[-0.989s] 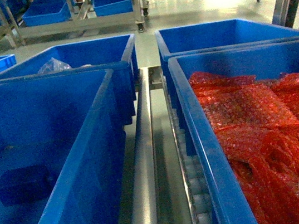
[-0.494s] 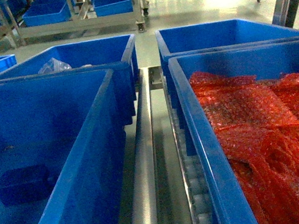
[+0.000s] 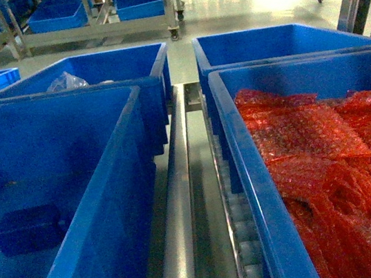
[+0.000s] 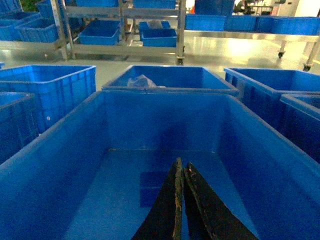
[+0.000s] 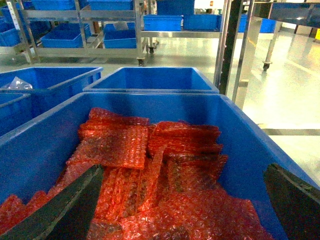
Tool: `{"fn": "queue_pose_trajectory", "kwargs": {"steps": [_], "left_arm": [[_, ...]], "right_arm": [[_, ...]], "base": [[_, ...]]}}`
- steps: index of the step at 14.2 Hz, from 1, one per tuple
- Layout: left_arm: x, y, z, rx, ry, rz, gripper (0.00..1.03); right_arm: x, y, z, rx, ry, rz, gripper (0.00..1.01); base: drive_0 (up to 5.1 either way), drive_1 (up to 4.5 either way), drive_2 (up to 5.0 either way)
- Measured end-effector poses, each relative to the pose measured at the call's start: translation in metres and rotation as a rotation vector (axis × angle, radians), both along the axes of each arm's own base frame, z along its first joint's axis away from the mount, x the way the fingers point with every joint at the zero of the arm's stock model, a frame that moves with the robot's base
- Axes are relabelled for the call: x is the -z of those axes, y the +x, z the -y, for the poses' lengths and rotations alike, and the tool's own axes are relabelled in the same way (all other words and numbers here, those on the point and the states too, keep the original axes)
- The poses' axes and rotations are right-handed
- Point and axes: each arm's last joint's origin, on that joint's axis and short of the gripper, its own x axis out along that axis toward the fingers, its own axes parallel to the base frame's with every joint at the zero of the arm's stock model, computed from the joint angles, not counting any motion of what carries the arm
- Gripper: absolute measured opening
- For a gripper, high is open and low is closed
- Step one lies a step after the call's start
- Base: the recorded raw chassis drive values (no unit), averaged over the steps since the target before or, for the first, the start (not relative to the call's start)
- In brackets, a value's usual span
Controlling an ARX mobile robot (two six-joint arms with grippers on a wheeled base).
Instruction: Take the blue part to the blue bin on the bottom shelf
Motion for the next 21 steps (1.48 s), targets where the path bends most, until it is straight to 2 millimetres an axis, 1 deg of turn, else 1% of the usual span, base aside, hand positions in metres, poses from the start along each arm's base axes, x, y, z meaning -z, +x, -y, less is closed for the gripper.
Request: {"fn": "queue_pose_trajectory", "kwargs": {"steps": [1,2,4,7,8,9,10,21], "left_arm": [[-0.0008,0.0,0.0,0.0,0.0,0.009,0.02],[-0.0004,0.0,0.0,0.0,0.0,0.005,0.11],[-0.0004,0.0,0.0,0.0,0.0,0.004,0.36],[-0.0004,0.0,0.0,0.0,0.0,0.004,0.77],[-0.0004,0.0,0.0,0.0,0.0,0.004,0.9],[-0.0004,0.0,0.0,0.0,0.001,0.005,1.0],[-0.0004,0.0,0.0,0.0,0.001,0.005,0.97],[-0.0004,0.0,0.0,0.0,0.001,0.004,0.98]], "right_arm": [[0.0001,0.0,0.0,0.0,0.0,-0.002,0.98],[0.0001,0.0,0.0,0.0,0.0,-0.002,0.98],[0.0001,0.0,0.0,0.0,0.0,-0.002,0.98],[0.0002,0.0,0.0,0.0,0.0,-0.002,0.98],[0.0001,0.0,0.0,0.0,0.0,-0.002,0.98],[0.0002,0.0,0.0,0.0,0.0,-0.002,0.98],[0.0001,0.0,0.0,0.0,0.0,-0.002,0.98],[0.0001,0.0,0.0,0.0,0.0,-0.002,0.98]], "base": [[0.0,0.0,0.0],[0.0,0.0,0.0],[0.0,0.0,0.0],[0.0,0.0,0.0],[0.0,0.0,0.0],[0.0,0.0,0.0],[0.0,0.0,0.0],[0.0,0.0,0.0]]}}
